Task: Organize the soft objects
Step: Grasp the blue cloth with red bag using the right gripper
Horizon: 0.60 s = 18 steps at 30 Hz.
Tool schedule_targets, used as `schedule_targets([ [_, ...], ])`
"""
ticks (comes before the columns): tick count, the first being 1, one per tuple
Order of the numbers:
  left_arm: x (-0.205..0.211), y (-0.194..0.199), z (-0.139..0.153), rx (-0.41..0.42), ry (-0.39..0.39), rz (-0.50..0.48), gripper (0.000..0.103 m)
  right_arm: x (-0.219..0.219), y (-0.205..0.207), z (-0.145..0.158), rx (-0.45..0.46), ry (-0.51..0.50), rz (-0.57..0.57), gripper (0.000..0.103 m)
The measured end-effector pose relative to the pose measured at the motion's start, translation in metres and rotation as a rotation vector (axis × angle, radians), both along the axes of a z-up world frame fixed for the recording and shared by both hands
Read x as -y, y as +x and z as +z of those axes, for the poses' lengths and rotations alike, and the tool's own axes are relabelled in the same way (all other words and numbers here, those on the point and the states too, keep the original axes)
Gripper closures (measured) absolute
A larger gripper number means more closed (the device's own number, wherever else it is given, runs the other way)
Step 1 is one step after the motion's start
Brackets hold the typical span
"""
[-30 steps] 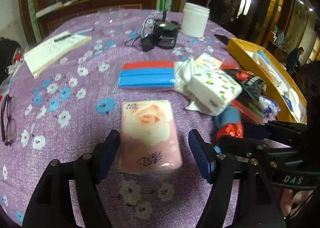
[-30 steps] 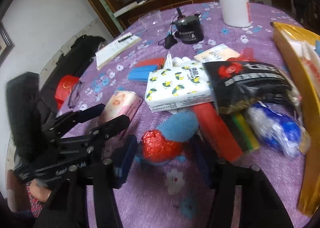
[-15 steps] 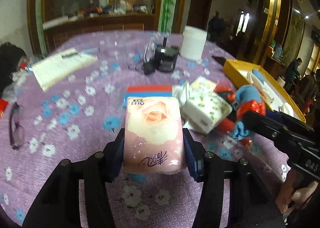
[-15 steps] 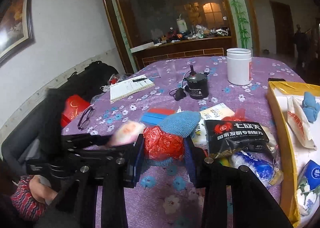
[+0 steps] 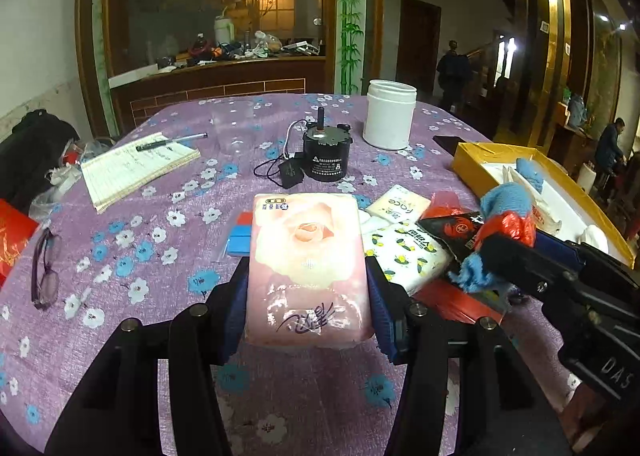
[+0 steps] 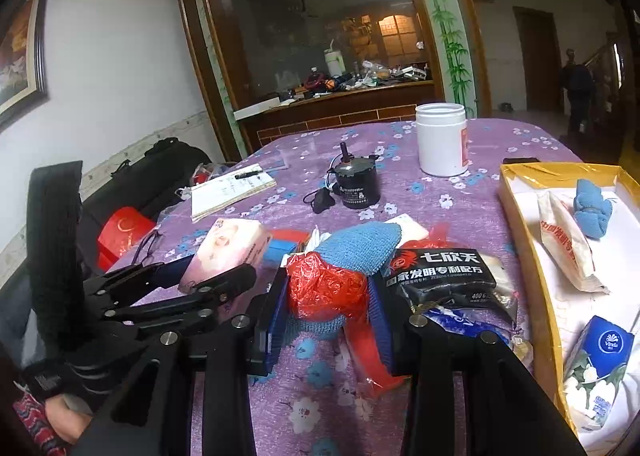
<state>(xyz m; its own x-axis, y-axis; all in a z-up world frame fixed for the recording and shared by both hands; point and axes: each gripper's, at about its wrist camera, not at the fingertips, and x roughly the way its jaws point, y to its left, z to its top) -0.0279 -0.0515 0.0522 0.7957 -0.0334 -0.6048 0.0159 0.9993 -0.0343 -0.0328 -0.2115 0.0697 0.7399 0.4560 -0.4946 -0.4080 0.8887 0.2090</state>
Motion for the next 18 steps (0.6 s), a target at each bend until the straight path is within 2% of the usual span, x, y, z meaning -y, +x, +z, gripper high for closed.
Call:
schedule_targets([
  [3, -0.0017, 0.0026, -0.0023, -0.017, -0.005, 0.005, 0.051, 0.0018, 0.0013, -0.0003, 0.0, 0.007, -0.012, 0.064],
  [11, 0.0044, -0.0064, 0.0052, 0.057, 0.084, 0.052, 0.051, 0.0023, 0.0035, -0.0018, -0.017, 0.019, -0.009, 0.064],
  [18, 0.0038, -0.0039, 0.0044, 0.047, 0.106, 0.074, 0.051, -0.0003, 0.0013, -0.0014, -0.007, 0.011, 0.002, 0.064],
])
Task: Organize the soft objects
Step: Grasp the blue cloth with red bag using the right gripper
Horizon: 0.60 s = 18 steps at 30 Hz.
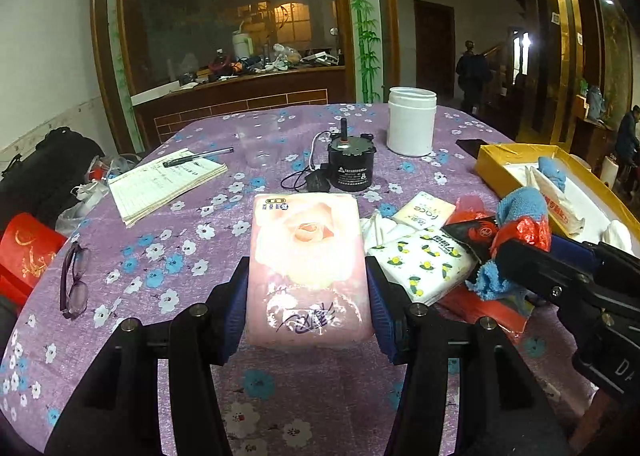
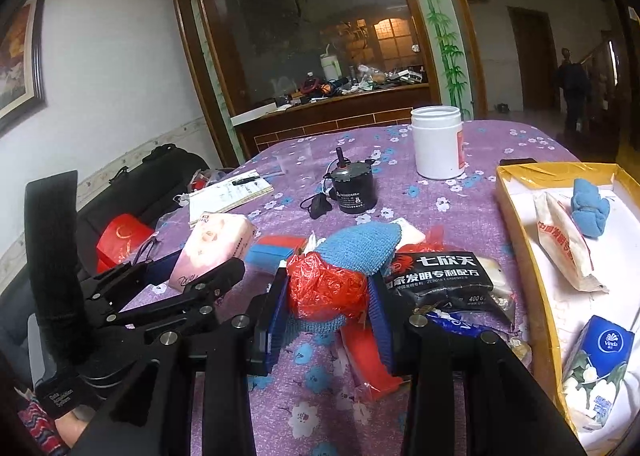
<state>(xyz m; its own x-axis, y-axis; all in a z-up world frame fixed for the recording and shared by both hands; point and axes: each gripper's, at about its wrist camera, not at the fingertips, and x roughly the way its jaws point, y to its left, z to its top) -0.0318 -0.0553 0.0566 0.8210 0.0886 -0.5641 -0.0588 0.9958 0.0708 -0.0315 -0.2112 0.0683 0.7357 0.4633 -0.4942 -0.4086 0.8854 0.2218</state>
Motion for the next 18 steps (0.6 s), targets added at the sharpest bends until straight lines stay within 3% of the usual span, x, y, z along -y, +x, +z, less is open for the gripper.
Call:
schedule_targets([
  [18, 0.0018, -0.0058, 0.0026, 0.032, 0.006, 0.002, 0.051, -0.0025, 0.001, -0.0007, -0.001, 0.0, 0.007, 0.064],
])
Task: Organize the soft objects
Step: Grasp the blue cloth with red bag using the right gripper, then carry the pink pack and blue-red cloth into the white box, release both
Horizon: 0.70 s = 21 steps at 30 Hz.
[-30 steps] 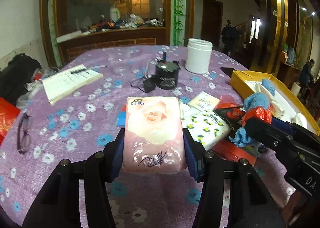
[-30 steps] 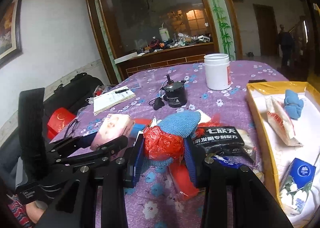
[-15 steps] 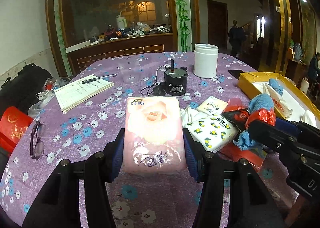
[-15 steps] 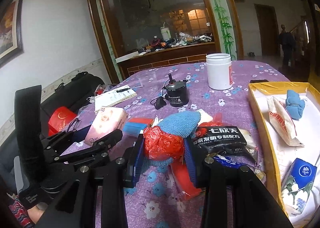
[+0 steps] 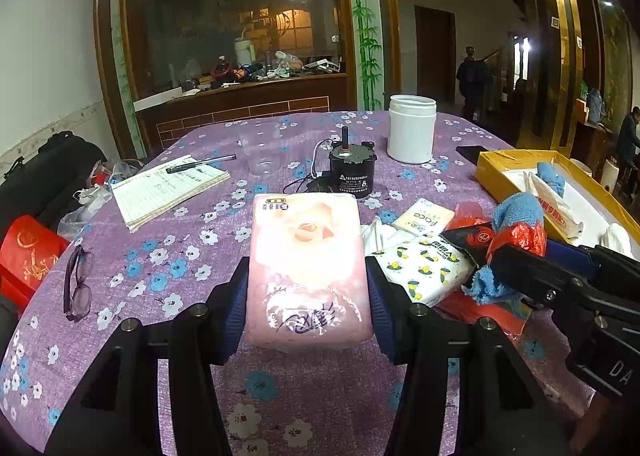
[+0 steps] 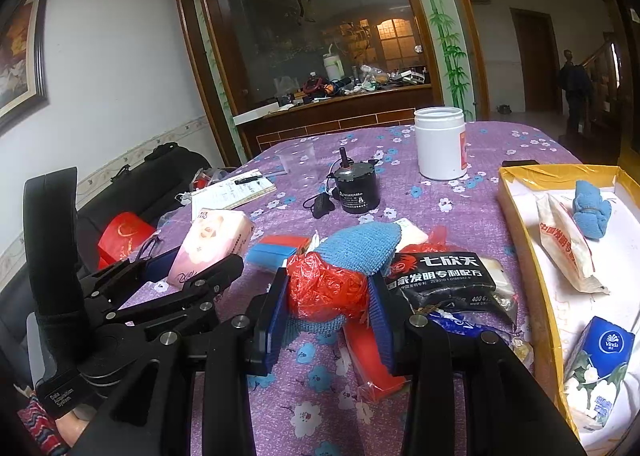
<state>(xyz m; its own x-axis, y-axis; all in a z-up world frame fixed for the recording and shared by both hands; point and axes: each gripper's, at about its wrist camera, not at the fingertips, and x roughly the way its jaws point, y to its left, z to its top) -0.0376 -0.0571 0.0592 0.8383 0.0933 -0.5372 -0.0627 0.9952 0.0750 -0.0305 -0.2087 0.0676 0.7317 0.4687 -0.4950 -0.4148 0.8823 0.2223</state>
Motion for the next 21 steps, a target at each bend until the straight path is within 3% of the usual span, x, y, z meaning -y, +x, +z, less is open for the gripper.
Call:
schedule_targets([
  [11, 0.003, -0.005, 0.003, 0.028, 0.016, -0.006, 0.051, 0.007, -0.001, 0.006, 0.008, 0.016, -0.021, 0.064],
  [21, 0.004, -0.005, 0.003, 0.033, 0.024, -0.006, 0.051, 0.067, 0.018, 0.051, 0.088, 0.058, -0.176, 0.064],
])
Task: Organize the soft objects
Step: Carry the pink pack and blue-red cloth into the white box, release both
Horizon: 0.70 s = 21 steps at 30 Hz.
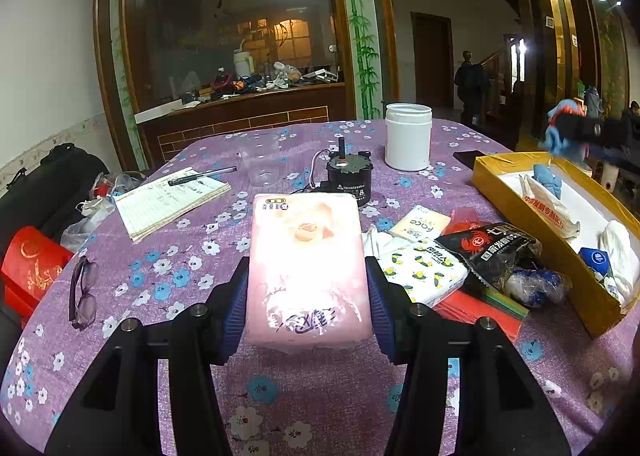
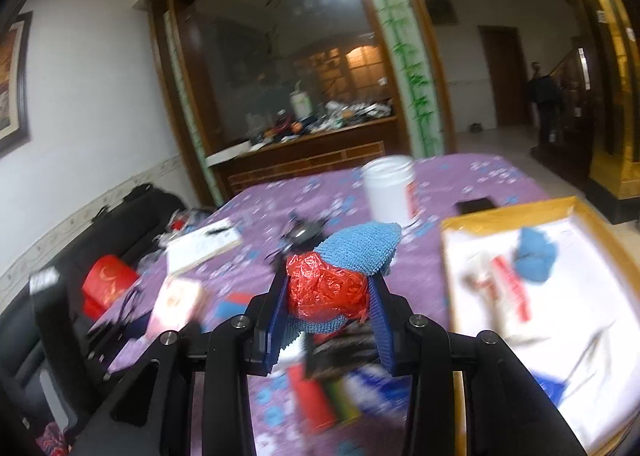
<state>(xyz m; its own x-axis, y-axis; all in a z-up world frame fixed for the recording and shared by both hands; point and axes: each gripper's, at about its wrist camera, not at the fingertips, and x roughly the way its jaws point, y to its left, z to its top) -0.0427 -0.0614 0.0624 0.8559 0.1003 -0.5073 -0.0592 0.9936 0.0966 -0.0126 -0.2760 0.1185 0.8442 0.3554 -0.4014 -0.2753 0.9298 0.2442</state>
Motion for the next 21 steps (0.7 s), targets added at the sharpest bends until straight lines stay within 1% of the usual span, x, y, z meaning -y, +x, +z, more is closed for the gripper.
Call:
schedule_targets([
  [7, 0.0, 0.001, -0.001, -0.009, 0.0, 0.001, 0.051, 0.051, 0.028, 0.013, -0.017, 0.027, -0.123, 0.064],
  [9, 0.001, 0.001, -0.001, -0.021, -0.003, -0.017, 0.051, 0.07, 0.035, 0.012, -0.027, 0.046, -0.162, 0.064],
  [11, 0.005, 0.002, 0.001, -0.04, -0.002, -0.04, 0.051, 0.09, 0.044, 0.007, -0.061, 0.075, -0.192, 0.064],
  [12, 0.007, 0.003, 0.003, -0.049, -0.008, -0.049, 0.051, 0.103, 0.051, 0.003, -0.098, 0.088, -0.2, 0.064],
  [15, 0.015, 0.009, 0.017, -0.078, -0.056, -0.104, 0.051, 0.128, 0.062, -0.006, -0.151, 0.114, -0.237, 0.064],
  [16, 0.02, 0.01, 0.023, -0.078, -0.061, -0.121, 0.051, 0.136, 0.064, -0.008, -0.165, 0.112, -0.254, 0.064],
  [19, 0.043, 0.019, 0.042, -0.081, -0.086, -0.2, 0.051, 0.152, 0.066, -0.011, -0.178, 0.122, -0.302, 0.064],
  [21, 0.067, 0.03, 0.052, -0.119, -0.133, -0.287, 0.051, 0.162, 0.066, -0.012, -0.18, 0.122, -0.33, 0.064],
])
